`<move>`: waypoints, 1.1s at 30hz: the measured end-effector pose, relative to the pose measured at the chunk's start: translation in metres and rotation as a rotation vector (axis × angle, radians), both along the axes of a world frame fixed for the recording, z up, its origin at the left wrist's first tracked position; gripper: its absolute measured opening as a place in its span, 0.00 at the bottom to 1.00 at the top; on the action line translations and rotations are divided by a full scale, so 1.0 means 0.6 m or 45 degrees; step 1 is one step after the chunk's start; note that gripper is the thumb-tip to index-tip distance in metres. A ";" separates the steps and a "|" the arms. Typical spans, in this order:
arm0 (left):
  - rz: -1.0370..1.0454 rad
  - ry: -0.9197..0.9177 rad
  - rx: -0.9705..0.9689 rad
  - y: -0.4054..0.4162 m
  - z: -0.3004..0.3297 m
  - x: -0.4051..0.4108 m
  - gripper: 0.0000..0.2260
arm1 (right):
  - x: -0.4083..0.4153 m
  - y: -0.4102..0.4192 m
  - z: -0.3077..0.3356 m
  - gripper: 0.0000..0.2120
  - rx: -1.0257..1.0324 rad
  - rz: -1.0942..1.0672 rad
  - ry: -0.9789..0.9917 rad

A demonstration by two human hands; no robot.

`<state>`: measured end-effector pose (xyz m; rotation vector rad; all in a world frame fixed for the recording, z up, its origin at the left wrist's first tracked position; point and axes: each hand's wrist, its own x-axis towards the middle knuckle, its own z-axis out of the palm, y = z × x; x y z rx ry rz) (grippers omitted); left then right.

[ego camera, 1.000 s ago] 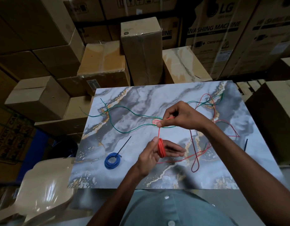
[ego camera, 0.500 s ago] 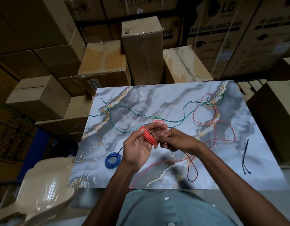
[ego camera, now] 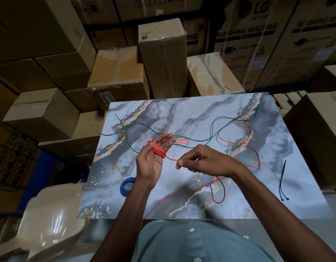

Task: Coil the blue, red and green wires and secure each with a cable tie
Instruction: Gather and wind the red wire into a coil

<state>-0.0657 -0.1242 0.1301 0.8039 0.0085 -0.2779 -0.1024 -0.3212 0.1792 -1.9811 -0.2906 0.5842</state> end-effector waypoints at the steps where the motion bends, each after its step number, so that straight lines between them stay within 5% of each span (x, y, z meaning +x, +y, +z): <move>1: -0.006 -0.016 0.044 0.000 -0.005 0.000 0.22 | 0.000 -0.001 0.004 0.09 -0.007 -0.008 0.007; 11: -0.185 -0.040 0.388 0.007 -0.038 -0.014 0.36 | -0.003 -0.018 0.063 0.12 -0.073 0.071 -0.016; 18: -0.828 -0.105 0.601 -0.026 -0.028 -0.052 0.53 | 0.021 -0.029 0.089 0.13 0.020 0.015 -0.111; 33: -1.111 -0.219 0.207 -0.038 0.027 -0.053 0.53 | 0.051 -0.035 0.016 0.14 0.244 -0.350 -0.012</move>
